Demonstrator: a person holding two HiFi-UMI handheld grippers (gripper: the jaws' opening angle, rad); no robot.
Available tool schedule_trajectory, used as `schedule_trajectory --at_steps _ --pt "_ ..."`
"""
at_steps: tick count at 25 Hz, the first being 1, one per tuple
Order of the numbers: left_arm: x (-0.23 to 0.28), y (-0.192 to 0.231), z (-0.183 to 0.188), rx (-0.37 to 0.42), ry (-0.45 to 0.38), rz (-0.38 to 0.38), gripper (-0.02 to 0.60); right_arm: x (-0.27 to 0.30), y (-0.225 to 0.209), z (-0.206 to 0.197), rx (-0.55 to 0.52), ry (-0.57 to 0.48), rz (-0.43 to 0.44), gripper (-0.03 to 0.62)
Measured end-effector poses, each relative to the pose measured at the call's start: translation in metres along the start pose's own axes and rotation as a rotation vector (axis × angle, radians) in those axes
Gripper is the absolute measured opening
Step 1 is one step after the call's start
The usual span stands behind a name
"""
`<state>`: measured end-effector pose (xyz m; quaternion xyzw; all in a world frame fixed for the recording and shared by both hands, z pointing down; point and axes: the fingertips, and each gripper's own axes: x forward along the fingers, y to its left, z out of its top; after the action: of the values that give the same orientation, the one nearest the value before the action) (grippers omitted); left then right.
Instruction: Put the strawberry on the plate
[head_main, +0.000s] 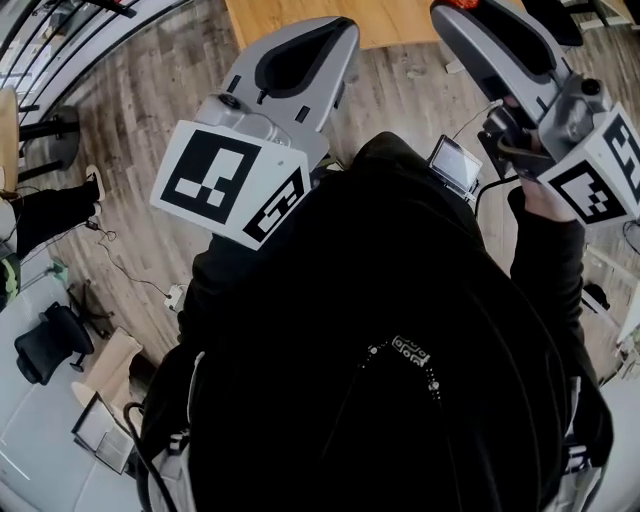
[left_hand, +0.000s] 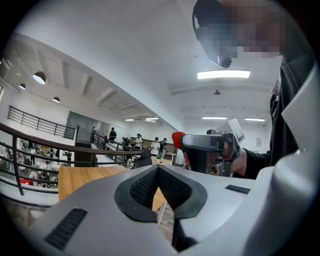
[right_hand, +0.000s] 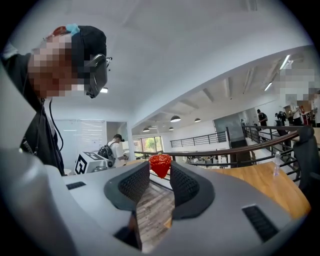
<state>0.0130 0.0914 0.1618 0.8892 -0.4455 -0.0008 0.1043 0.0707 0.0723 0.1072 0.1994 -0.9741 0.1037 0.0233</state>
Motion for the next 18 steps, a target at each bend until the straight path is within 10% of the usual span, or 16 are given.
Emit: schedule_trajectory --at_steps 18 --pt "0.038 0.097 0.009 0.020 -0.006 0.166 0.003 0.090 -0.072 0.000 0.026 0.024 0.115 0.137"
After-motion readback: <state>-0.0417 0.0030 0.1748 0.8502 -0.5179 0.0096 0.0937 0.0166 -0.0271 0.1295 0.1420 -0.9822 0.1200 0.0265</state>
